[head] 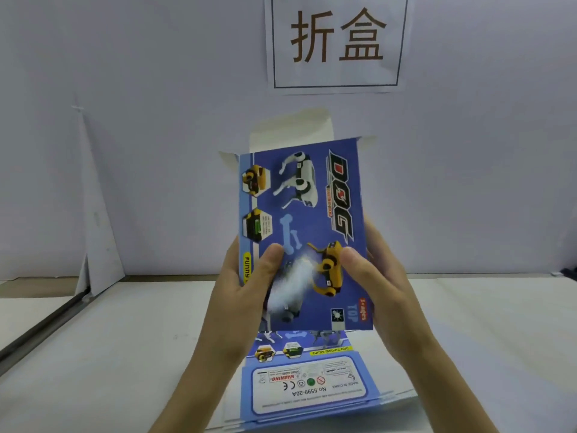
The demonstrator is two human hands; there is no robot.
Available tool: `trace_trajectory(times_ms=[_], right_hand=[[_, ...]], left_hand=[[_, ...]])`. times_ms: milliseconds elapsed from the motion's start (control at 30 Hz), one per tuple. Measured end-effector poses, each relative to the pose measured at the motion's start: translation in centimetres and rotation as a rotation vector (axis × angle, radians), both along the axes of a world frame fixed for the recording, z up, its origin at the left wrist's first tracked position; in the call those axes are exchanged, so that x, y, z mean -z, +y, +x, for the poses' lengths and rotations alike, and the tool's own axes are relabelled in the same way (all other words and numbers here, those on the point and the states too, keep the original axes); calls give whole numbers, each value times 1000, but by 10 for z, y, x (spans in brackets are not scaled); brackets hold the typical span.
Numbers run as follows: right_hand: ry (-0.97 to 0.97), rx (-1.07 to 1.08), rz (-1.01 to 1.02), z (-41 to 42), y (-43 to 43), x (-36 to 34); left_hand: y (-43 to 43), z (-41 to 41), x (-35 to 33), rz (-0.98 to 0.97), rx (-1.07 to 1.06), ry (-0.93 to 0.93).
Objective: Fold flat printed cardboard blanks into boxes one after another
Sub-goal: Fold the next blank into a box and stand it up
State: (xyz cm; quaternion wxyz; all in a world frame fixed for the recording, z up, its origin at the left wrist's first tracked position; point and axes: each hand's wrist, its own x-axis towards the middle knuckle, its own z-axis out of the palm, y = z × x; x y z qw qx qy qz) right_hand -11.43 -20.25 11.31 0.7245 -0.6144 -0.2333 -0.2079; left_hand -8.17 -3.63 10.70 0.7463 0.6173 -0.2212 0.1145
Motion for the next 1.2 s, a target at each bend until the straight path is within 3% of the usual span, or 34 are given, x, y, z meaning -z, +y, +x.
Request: trace_trajectory(times_ms=[200,467,633,800,900,1067,1200], right_hand=[[74,-6,-78,1,-8,3],[66,26,-107,-1,3,2],[39,60,-126,-2,8,4],[51,82,-165,-2,7,2],[7,32,-111,-2,5,2],[-48,88,-111,-3,13,7],[16,50,-165,-1,1,7]], left_hand=[[5,-4,-4,26,-172,-116],[12,-4,-4,82,-205,-187],[14,-3,-6,59,-108,-154],[12,-3,1,65,-247,-254],[16,-1,-1,69,-149,-323],[14,6,2,128,-7,-232],[8,4,2,-73,-106,-250]])
